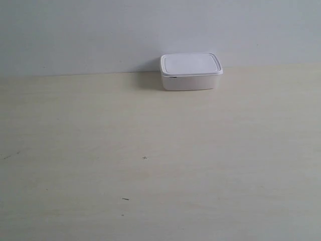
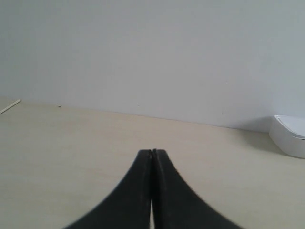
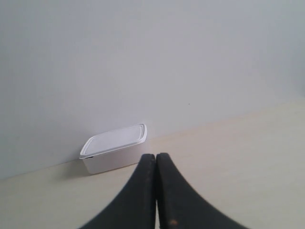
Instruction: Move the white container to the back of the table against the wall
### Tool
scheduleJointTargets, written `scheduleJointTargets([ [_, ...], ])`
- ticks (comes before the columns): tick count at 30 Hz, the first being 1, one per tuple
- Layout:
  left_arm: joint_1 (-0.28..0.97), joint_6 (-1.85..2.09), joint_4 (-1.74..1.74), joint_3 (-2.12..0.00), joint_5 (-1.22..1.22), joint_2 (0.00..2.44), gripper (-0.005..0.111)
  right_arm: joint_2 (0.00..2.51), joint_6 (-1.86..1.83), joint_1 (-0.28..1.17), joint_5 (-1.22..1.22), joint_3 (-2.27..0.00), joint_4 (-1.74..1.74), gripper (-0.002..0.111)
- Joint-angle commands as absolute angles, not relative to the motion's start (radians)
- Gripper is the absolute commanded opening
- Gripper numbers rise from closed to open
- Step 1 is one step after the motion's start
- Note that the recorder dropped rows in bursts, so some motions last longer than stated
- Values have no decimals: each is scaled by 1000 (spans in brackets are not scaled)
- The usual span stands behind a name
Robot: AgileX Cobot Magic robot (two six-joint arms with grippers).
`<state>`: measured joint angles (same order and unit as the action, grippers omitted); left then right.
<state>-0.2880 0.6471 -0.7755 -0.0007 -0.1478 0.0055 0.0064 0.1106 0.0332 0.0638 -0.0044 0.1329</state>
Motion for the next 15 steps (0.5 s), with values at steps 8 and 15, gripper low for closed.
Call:
scheduleJointTargets([
  [8,-268,650,-777,0,-138,0,0,0,104,10,58,0,125,0],
  [15,-262,650,-777,0,-138,0,0,0,104,12,58,0,125,0],
])
